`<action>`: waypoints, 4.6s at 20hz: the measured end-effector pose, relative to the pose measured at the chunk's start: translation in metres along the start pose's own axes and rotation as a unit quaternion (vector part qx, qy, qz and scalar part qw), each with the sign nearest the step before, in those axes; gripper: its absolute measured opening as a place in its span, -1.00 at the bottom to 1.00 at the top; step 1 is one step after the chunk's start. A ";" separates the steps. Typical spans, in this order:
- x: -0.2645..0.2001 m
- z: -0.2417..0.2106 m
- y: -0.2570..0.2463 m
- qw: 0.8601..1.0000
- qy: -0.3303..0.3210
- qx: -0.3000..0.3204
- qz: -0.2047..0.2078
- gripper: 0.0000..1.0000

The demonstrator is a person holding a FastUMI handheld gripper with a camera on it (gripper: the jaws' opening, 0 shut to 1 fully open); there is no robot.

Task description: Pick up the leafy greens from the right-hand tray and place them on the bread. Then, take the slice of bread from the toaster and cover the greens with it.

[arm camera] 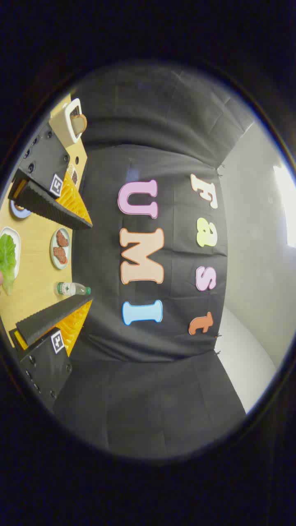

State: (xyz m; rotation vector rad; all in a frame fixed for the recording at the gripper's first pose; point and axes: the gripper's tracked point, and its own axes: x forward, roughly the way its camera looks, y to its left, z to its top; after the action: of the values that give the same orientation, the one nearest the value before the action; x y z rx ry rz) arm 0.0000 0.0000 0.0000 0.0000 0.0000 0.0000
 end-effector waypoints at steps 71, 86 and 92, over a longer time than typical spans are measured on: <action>-0.037 -0.349 -0.003 0.824 0.447 -0.116 0.327 1.00; -0.030 -0.351 -0.006 0.830 0.472 -0.111 0.274 -0.85; -0.024 -0.321 0.009 0.844 0.458 -0.089 0.265 -0.85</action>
State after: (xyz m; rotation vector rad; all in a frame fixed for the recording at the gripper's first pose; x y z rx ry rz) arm -0.0239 0.0086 -0.3205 -0.1880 0.9671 0.5588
